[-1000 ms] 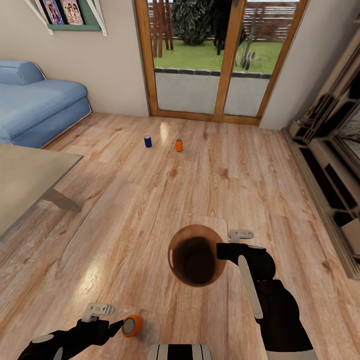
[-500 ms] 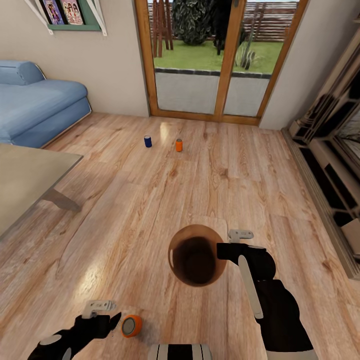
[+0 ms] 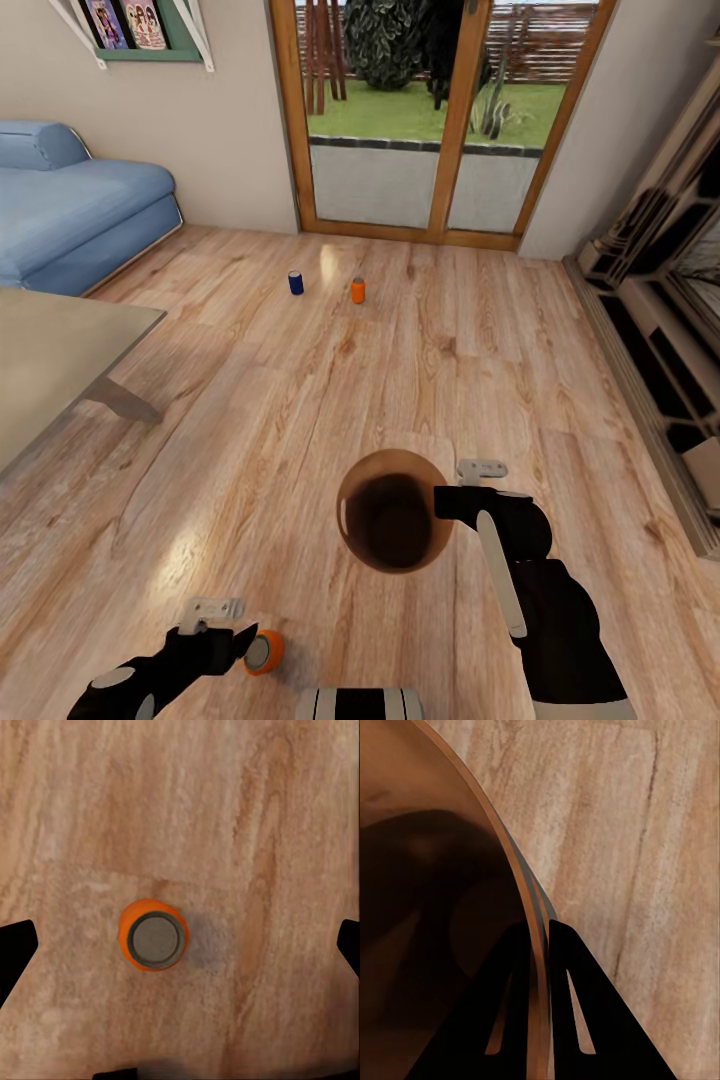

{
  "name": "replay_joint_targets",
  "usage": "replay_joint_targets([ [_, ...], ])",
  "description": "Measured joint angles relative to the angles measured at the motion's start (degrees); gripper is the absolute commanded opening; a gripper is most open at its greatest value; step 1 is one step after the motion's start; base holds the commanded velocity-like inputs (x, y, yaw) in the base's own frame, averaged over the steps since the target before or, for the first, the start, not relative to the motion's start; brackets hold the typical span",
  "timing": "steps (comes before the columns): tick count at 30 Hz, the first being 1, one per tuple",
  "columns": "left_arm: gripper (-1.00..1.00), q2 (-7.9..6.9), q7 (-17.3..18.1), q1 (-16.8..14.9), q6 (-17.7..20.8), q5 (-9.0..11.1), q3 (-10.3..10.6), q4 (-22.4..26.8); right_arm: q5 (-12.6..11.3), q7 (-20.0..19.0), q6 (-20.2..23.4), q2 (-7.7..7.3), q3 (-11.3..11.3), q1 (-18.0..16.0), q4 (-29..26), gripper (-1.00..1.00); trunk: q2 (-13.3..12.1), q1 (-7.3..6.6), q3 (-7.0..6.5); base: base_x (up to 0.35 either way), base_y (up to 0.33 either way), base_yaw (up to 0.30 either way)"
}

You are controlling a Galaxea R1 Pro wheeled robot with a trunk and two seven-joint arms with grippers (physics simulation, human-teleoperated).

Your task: Put the three can of soda from the living room inside the tash can in the kitchen.

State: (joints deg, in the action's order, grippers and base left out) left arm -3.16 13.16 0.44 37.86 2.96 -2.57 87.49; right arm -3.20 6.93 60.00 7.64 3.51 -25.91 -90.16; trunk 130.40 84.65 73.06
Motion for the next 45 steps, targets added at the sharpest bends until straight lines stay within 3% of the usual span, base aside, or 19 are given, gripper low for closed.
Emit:
replay_joint_targets([
  [4, 1.0, -0.51, 7.0, 0.0, -3.1, 0.1, -0.7, 0.0, 0.0, 0.0, 0.0, 0.01, 0.0, 0.0, 0.0, -1.0, 0.0, 0.0, 0.0, 0.0, 0.0, 0.0],
  [7, 1.0, -3.76, 15.8, 0.0, -0.1, 0.1, -1.7, 0.1, 0.0, 0.0, 0.0, 0.04, 0.0, 0.0, 0.0, -1.0, 0.0, 0.0, 0.0, 0.0, 0.0, 0.0],
  [12, 1.0, -5.67, 21.7, 0.0, 0.7, 0.1, -2.1, 0.3, -0.1, 0.0, 0.0, 0.04, 0.0, 0.0, 0.0, -1.0, 0.0, 0.0, 0.0, 0.0, 0.0, 0.0],
  [18, 1.0, -5.58, 22.0, 0.0, 1.7, 0.0, -2.2, 0.3, 0.2, 0.0, 0.0, 0.05, 0.0, 0.0, 0.0, -1.0, 0.0, 0.0, 0.0, 0.0, 0.0, 0.0],
  [22, 1.0, -5.35, 21.9, 0.0, 4.6, 0.0, -2.2, 0.4, -0.1, 0.0, 0.0, 0.08, 0.0, 0.0, 0.0, -1.0, 0.0, 0.0, 0.0, 0.0, 0.0, 0.0],
  [30, 1.0, -3.49, 21.8, -0.1, 6.4, 0.0, -2.3, 0.4, -0.1, 0.1, 0.0, 0.04, 0.0, 0.0, 0.0, -1.0, 0.0, 0.0, 0.0, 0.0, 0.0, 0.0],
  [42, 1.0, -2.92, 21.3, -0.1, 6.4, 0.0, -2.2, 0.4, 0.0, 0.1, 0.0, -0.02, -0.1, 0.0, 0.0, -1.0, 4.8, 2.63, 2.15, 0.0, 0.0, 0.0],
  [45, 1.0, -2.99, 21.3, -0.1, 6.4, 0.0, -2.2, 0.4, 0.1, 0.0, 0.0, 0.05, -0.1, 0.0, 0.0, -1.0, 4.8, 2.64, 2.15, 0.0, 0.0, 0.0],
])
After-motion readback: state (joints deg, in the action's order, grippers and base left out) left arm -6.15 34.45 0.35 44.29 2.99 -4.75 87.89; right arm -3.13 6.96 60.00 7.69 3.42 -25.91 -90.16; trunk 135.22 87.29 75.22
